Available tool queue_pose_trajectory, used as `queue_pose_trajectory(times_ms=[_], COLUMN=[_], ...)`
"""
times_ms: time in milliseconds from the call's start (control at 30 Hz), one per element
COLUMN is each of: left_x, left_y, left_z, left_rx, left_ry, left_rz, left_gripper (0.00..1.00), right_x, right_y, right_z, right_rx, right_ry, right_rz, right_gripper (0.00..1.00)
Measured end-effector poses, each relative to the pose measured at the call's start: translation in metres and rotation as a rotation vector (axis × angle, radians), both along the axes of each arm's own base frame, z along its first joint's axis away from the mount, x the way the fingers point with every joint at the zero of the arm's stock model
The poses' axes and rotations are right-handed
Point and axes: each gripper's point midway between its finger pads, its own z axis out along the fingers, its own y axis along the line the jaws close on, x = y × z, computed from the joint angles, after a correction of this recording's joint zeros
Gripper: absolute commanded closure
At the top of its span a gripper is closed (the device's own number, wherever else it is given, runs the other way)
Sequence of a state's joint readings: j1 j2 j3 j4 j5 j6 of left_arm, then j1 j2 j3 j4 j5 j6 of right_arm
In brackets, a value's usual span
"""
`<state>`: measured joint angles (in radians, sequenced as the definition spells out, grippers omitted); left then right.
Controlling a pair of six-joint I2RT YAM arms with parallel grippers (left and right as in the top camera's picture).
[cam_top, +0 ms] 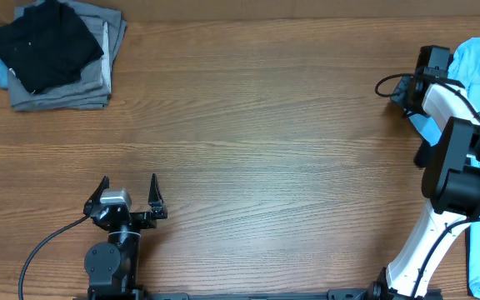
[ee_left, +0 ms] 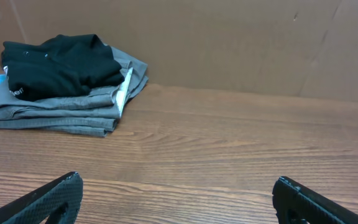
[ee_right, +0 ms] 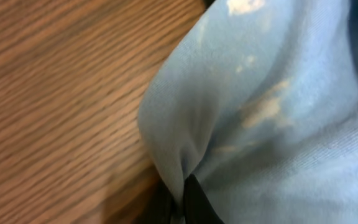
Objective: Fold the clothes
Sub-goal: 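Drag the light-blue T-shirt left onto the table center with right gripper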
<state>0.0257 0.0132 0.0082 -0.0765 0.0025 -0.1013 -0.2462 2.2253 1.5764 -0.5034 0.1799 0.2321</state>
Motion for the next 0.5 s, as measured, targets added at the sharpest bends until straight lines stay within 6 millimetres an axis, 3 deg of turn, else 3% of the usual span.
queue_pose_trajectory(times_ms=[100,200,367,400,500], left_x=[0.000,0.000,0.000,0.000,0.000], left_y=[0.000,0.000,0.000,0.000,0.000], left_z=[0.000,0.000,0.000,0.000,0.000], left_rx=[0.000,0.000,0.000,0.000,0.000], left_ry=[0.000,0.000,0.000,0.000,0.000], left_rz=[0.000,0.000,0.000,0.000,0.000], left_gripper=[0.00,0.00,0.00,0.00,0.00], right_x=[-0.003,0.002,0.014,0.016,0.020], right_y=[0.009,0.019,0.051,0.065,0.113], right_z=[0.011,0.048,0.166,0.193,0.243], right_rx=[0.015,0.026,0.016,0.015,0.031], right_ry=[0.004,-0.062,-0.309,-0.369,-0.488], right_rz=[0.005,0.010,0.072,0.101,0.202], right_gripper=[0.96,0.96,0.96,0.96,0.96])
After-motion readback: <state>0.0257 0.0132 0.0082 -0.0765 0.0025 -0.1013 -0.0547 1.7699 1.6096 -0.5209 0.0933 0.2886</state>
